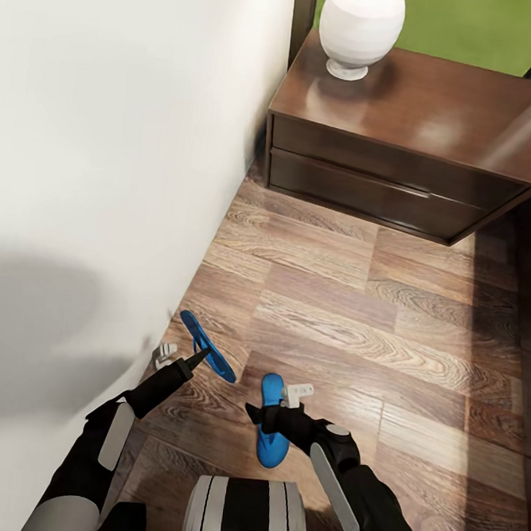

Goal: In the bedroom, move the book from the bed onto either nightstand, and place the two sandals side by side next to the bed.

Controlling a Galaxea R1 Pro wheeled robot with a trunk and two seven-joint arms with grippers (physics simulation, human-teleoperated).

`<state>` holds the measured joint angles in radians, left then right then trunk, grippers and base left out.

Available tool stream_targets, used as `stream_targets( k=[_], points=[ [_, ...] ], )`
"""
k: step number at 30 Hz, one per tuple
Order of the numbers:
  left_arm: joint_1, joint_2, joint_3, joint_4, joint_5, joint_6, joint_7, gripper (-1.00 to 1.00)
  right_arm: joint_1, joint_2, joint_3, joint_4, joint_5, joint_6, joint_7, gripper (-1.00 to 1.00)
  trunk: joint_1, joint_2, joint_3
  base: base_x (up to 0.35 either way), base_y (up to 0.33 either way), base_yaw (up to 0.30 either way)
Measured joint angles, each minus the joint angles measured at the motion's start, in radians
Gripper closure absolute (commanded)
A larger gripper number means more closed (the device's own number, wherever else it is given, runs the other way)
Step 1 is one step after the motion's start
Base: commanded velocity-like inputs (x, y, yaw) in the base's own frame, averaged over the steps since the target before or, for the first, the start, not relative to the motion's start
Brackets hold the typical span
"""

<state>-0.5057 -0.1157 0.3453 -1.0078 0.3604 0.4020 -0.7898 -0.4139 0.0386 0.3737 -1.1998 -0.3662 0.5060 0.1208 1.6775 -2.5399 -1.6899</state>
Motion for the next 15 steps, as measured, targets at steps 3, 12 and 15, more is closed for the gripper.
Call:
stream_targets(
  k=[3, 12, 15],
  points=[
    [0.000, 0.000, -0.001, 0.000, -0.001, 0.000, 0.000, 1.00, 0.000, 0.001, 0.000, 0.002, 0.000, -0.001, -0.001, -1.00, 0.001, -0.001, -0.011, 0.000, 0.000, 0.000],
    [0.000, 0.000, -0.001, 0.000, -0.001, 0.000, 0.000, 1.00, 0.000, 0.001, 0.001, 0.004, 0.002, -0.002, -0.007, -1.00, 0.005, -0.003, -0.046, 0.000, 0.000, 0.000],
    [0.000, 0.000, -0.001, 0.000, -0.001, 0.000, 0.000, 1.00, 0.000, 0.001, 0.001, 0.005, 0.002, -0.003, -0.008, -1.00, 0.007, -0.003, -0.058, 0.000, 0.000, 0.000]
  ],
)
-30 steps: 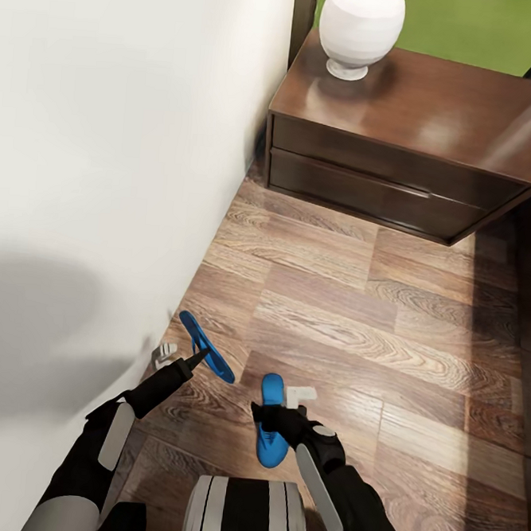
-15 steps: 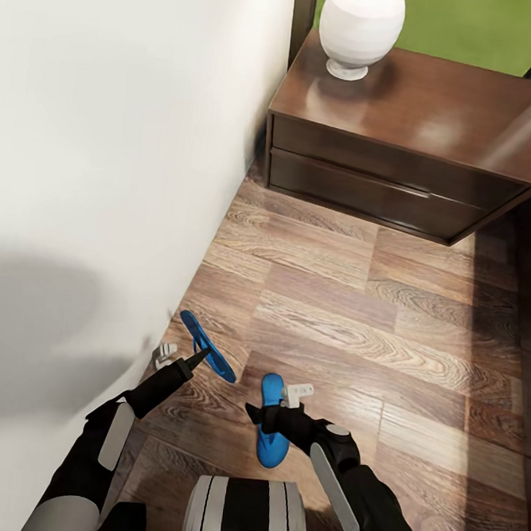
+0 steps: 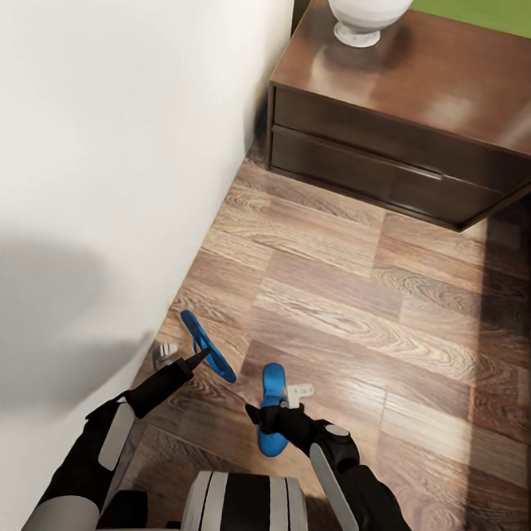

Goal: In the bedroom, move the book from the bed onto either nightstand, and place the two sandals side by side next to the bed.

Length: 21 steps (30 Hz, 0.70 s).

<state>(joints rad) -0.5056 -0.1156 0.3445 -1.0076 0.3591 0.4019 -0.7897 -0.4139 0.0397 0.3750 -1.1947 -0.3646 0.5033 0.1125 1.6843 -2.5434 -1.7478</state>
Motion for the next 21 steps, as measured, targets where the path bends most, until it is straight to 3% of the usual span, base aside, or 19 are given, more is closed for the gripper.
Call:
stream_targets(
  k=[4, 9, 11, 21],
  points=[
    [0.000, 0.000, 0.000, 0.000, 0.000, 0.000, 0.000, 1.00, 0.000, 0.000, 0.000, 0.000, 0.023, 0.000, -0.002, -1.00, 0.002, -0.001, -0.015, 0.000, 0.000, 0.000],
    [0.000, 0.000, 0.000, 0.000, 0.000, 0.000, 0.000, 1.00, 0.000, 0.004, 0.000, 0.001, 0.130, -0.001, 0.000, -1.00, 0.004, -0.002, -0.035, 0.000, 0.000, 0.000],
    [0.000, 0.000, 0.000, 0.000, 0.000, 0.000, 0.000, 1.00, 0.000, 0.004, 0.000, 0.001, 0.153, -0.002, 0.000, -1.00, 0.005, -0.003, -0.043, 0.000, 0.000, 0.000],
    [0.000, 0.000, 0.000, 0.000, 0.000, 0.000, 0.000, 1.00, 0.000, 0.005, 0.000, -0.023, 0.172, -0.001, 0.004, -1.00, 0.009, -0.005, -0.081, 0.000, 0.000, 0.000]
  ],
)
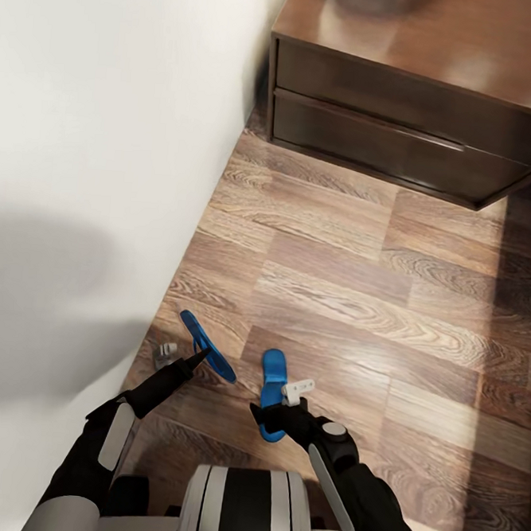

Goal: In the bedroom, move the book from the bed onto either nightstand, and place the two sandals side by side next to the bed.

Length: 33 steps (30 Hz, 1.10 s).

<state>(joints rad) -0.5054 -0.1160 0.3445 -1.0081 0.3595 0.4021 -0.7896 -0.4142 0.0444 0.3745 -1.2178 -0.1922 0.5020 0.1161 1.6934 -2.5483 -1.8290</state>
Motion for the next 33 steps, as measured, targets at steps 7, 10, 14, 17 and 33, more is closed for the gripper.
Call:
stream_targets(
  k=[7, 10, 14, 17, 33],
  points=[
    [0.000, -0.001, 0.000, 0.000, 0.001, -0.001, 0.000, 1.00, 0.000, 0.000, 0.001, -0.008, -0.005, -0.002, 0.003, -1.00, 0.003, -0.002, -0.003, 0.000, 0.000, 0.000],
    [0.000, -0.001, 0.000, 0.000, 0.001, -0.001, 0.000, 1.00, 0.000, -0.001, 0.002, -0.008, -0.006, -0.006, 0.002, -1.00, 0.003, -0.002, -0.003, 0.000, 0.000, 0.000],
    [0.000, -0.001, 0.001, 0.000, 0.001, -0.001, 0.000, 1.00, 0.000, -0.001, 0.001, -0.008, -0.006, -0.006, 0.003, -1.00, 0.003, -0.002, -0.003, 0.000, 0.000, 0.000],
    [0.000, -0.001, 0.001, 0.000, 0.001, -0.001, 0.000, 1.00, 0.000, -0.001, 0.001, -0.008, -0.006, -0.007, 0.003, -1.00, 0.003, -0.002, -0.003, 0.000, 0.000, 0.000],
    [0.000, -0.001, 0.001, 0.000, 0.001, -0.001, 0.000, 1.00, 0.000, 0.000, 0.002, -0.008, -0.006, -0.007, 0.000, -1.00, 0.003, -0.002, -0.003, 0.000, 0.000, 0.000]
  ],
)
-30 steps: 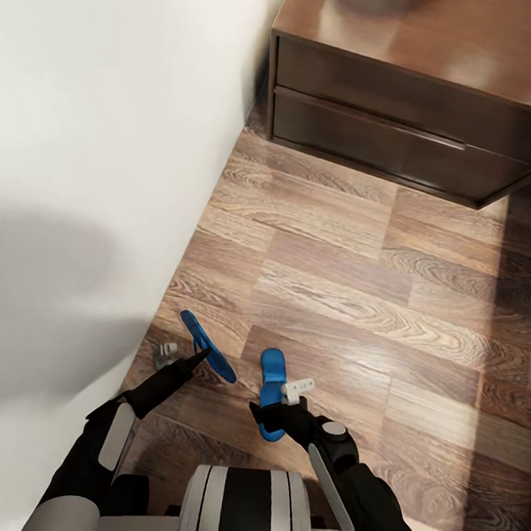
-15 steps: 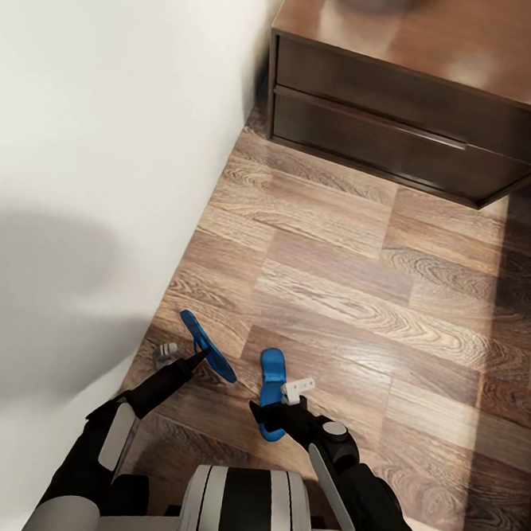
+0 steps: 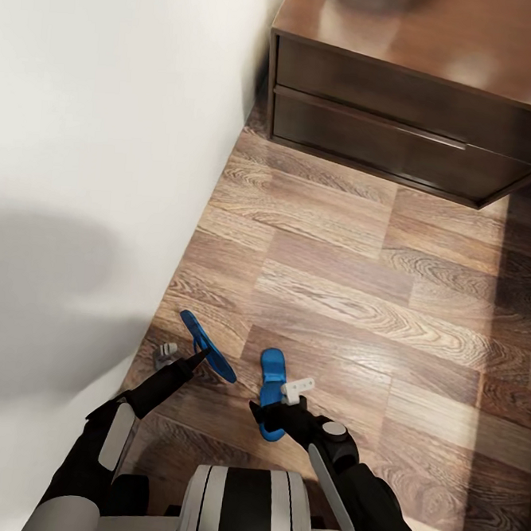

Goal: In the bedroom, move the book from the bed onto either nightstand, and place the two sandals side by side next to the bed.

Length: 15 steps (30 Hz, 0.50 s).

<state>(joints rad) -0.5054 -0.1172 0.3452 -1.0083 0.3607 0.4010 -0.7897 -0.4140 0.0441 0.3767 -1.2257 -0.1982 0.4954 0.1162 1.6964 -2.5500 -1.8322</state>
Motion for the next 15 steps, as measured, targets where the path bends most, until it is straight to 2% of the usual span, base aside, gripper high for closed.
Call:
stream_targets(
  k=[3, 6, 7, 10, 13, 15],
  points=[
    [0.000, 0.000, 0.000, 0.001, 0.000, 0.000, 0.000, 1.00, 0.000, 0.003, 0.001, 0.000, 0.027, 0.001, 0.000, -1.00, 0.000, 0.000, 0.000, 0.000, 0.000, 0.000],
    [0.000, 0.000, 0.000, 0.000, 0.000, 0.000, 0.000, 1.00, 0.000, 0.004, 0.021, 0.000, 0.102, 0.000, 0.002, -1.00, 0.000, 0.000, 0.000, 0.000, 0.000, 0.000],
    [0.000, 0.000, -0.001, 0.001, 0.000, 0.000, 0.000, 1.00, 0.000, 0.004, 0.000, 0.027, 0.144, -0.002, -0.006, -1.00, 0.000, 0.000, 0.000, 0.000, 0.000, 0.000],
    [0.000, 0.000, 0.000, 0.001, 0.000, 0.000, 0.000, 1.00, 0.000, 0.004, -0.002, 0.028, 0.161, -0.002, -0.013, -1.00, 0.000, 0.000, 0.000, 0.000, 0.000, 0.000],
    [0.000, 0.000, 0.000, 0.001, 0.000, 0.000, 0.000, 1.00, 0.000, 0.005, -0.002, 0.028, 0.166, 0.000, -0.069, -1.00, 0.000, 0.000, 0.000, 0.000, 0.000, 0.000],
    [0.000, 0.000, 0.000, 0.001, 0.000, 0.000, 0.000, 1.00, 0.000, 0.005, -0.001, 0.029, 0.167, 0.001, -0.081, -1.00, 0.000, 0.000, 0.000, 0.000, 0.000, 0.000]
  ],
)
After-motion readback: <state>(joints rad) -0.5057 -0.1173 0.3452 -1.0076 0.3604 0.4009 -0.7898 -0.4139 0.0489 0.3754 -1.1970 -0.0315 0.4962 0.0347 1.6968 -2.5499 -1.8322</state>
